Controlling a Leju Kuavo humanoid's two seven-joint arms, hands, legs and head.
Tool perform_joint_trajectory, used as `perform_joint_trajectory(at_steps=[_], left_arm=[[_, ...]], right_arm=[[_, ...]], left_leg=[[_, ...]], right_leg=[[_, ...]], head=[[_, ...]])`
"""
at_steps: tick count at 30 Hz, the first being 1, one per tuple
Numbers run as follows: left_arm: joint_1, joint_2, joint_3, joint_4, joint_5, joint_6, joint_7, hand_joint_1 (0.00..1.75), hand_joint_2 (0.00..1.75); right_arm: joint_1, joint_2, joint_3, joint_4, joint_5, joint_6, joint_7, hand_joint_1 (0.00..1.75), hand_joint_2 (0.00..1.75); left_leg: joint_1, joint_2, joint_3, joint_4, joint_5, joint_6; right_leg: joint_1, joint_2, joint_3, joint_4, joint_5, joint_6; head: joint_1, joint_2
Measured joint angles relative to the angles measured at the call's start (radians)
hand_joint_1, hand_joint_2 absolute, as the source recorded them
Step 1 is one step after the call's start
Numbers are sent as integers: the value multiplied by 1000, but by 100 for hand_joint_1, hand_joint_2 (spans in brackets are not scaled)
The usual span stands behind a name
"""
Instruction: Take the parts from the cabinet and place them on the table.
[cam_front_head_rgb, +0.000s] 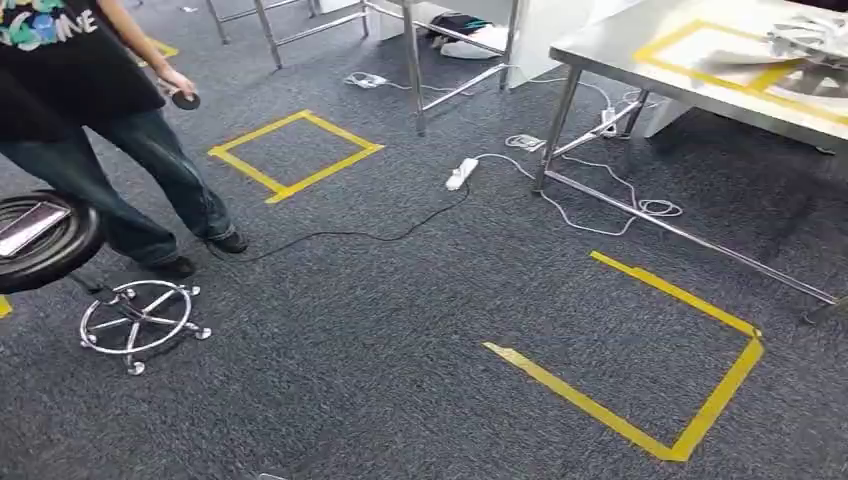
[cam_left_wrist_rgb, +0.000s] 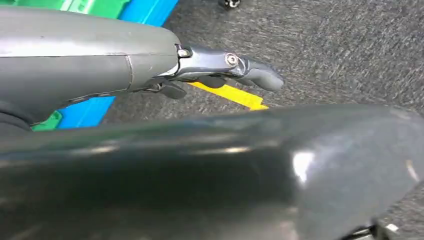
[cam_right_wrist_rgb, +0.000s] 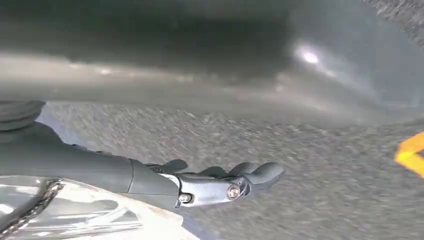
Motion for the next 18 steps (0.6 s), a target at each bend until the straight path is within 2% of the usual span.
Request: perform_joint_trajectory(at_steps=[3, 4, 5, 6, 7, 8, 9, 10, 11, 12, 13, 14, 15, 16, 17, 18], left_arm=[[4, 0, 2, 0, 0, 0, 0, 0, 0], [7, 0, 3, 0, 0, 0, 0, 0, 0], [3, -2, 5, 0, -1, 1, -1, 0, 0], [4, -2, 5, 0, -2, 1, -1, 0, 0], [5, -2, 6, 0, -3, 0, -1, 0, 0], [5, -2, 8, 0, -3, 0, -1, 0, 0], [5, -2, 9, 0, -3, -1, -1, 0, 0], [5, -3, 10, 0, -4, -1, -1, 0, 0], [5, -5, 10, 0, -5, -2, -1, 0, 0], [4, -5, 10, 0, -5, -2, -1, 0, 0], [1, -5, 11, 0, -10, -3, -3, 0, 0], [4, -6, 11, 0, -11, -4, -3, 0, 0], [7, -6, 12, 0, -12, -4, -4, 0, 0], [9, -5, 12, 0, -14, -4, -5, 0, 0], [10, -5, 12, 0, -14, -4, -5, 0, 0], [9, -5, 13, 0, -15, -4, -5, 0, 0]], right_arm=[[-6, 0, 0, 3, 0, 0, 0, 0, 0], [-11, 0, 0, 5, 1, -1, 0, 0, 0], [-4, -6, 0, 10, 5, -4, -3, 0, 0], [-2, -6, 0, 15, 8, -6, -3, 0, 0], [-2, -7, 0, 16, 9, -7, -4, 0, 0], [-2, -9, 0, 16, 11, -9, -4, 0, 0], [-2, -10, 0, 17, 15, -11, -5, 0, 0], [-2, -12, 0, 18, 18, -12, -5, 0, 0], [-2, -13, 0, 19, 19, -13, -6, 0, 0], [-2, -14, 0, 19, 19, -13, -6, 0, 0], [-1, -14, 1, 23, 28, -16, -7, 0, 0], [-1, -14, 0, 25, 30, -19, -8, 0, 0], [-2, -14, 0, 27, 34, -20, -9, 0, 0], [-3, -14, 0, 29, 39, -22, -11, 0, 0], [-5, -17, 0, 31, 40, -24, -11, 0, 0], [-4, -18, 0, 32, 43, -26, -13, 0, 0]], left_leg=[[-4, -9, -3, 1, -3, 6], [2, -34, 3, -10, 6, 23], [-4, -76, -2, -10, 8, 38], [-10, -108, 0, -9, 7, 40], [-12, -123, 2, -9, 6, 40], [-14, -140, 4, -7, 5, 41], [-14, -154, 5, -6, 4, 40], [-11, -165, 3, -5, 2, 38], [-15, -169, 2, -3, 1, 36], [-18, -171, 1, -1, 0, 34], [-13, -192, -9, 3, 2, 26], [-8, -203, -13, 0, 6, 19], [-5, -215, -14, -2, 9, 13], [-7, -219, -17, 2, 7, 8], [-13, -152, -21, 19, -7, 4], [-12, -107, -42, 63, -37, -2]], right_leg=[[-3, -9, 9, -5, 0, 5], [-11, -7, 14, -4, -10, 20], [-7, 114, -100, 238, -134, 14], [-5, 122, -154, 313, -132, 8], [-5, 124, -149, 282, -97, 4], [-4, 132, -125, 210, -41, -1], [-5, 157, -94, 128, 11, -7], [-6, 214, -72, 59, 40, -11], [-6, 234, -68, 54, 32, -13], [-7, 236, -66, 50, 29, -13], [-8, 224, -45, 28, 21, -9], [-4, 214, -46, 27, 21, -11], [-1, 205, -45, 27, 22, -15], [-9, 188, -39, 15, 28, -23], [-8, 173, -33, 10, 30, -26], [-6, 158, -30, 9, 27, -31]], head=[[-2, 0], [-2, 0], [6, 0], [6, 0], [6, 0], [6, 0], [6, 0], [6, 0], [5, 0], [5, 0], [5, 0], [5, 0], [6, 0], [4, 0], [4, 0], [-4, 0]])
